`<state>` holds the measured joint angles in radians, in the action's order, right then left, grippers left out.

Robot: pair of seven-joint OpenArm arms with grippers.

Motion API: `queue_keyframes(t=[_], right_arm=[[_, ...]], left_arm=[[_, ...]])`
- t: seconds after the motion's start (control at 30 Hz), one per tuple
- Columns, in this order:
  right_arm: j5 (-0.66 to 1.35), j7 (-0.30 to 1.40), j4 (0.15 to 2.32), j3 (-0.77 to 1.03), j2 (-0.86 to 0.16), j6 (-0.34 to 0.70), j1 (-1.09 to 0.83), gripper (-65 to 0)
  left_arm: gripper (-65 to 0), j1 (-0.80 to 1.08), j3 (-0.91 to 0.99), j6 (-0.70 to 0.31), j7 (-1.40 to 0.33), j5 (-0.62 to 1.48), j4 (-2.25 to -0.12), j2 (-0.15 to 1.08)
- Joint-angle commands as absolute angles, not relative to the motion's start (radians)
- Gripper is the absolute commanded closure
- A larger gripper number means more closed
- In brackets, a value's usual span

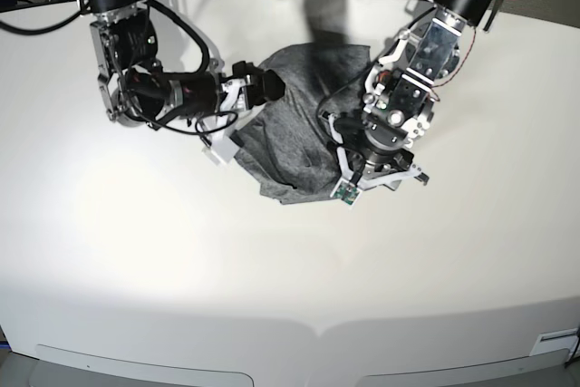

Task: Fold the T-shirt properly
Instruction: 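Release the shirt and lift both grippers away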

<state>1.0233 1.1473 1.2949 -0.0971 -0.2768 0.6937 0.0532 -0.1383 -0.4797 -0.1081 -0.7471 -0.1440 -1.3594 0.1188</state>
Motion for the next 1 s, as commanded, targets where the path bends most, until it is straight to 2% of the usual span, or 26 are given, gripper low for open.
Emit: queue_keyframes(t=[0.0,0.43,0.7,0.83,0.97], right_arm=[[1.022,1.144,1.303,-0.083,-0.286,0.698,0.077,-23.7],[1.026,1.137,1.304,0.074,-0.285,0.698,0.222,-23.7],[1.024,1.168,1.359,0.266,-0.286,0.698,0.249,-23.7],[1.036,1.303,1.481,0.366,-0.294,0.698,0.221,-23.7],[1.052,1.303,1.65,0.426,-0.368,0.698,0.09,-23.7]], left_arm=[[-29.0,-0.143,-0.479,-0.109,-0.81,-0.156,-1.361,0.126],[-29.0,-0.28,-0.479,-0.105,-0.844,-0.155,-1.428,0.126],[-29.0,-0.282,-0.478,-0.095,-0.897,-0.105,-1.674,0.127],[-29.0,-0.273,-0.478,0.031,-1.013,0.038,-1.838,0.184],[-29.0,-0.157,-0.435,0.042,-1.01,0.035,-1.97,0.256]])
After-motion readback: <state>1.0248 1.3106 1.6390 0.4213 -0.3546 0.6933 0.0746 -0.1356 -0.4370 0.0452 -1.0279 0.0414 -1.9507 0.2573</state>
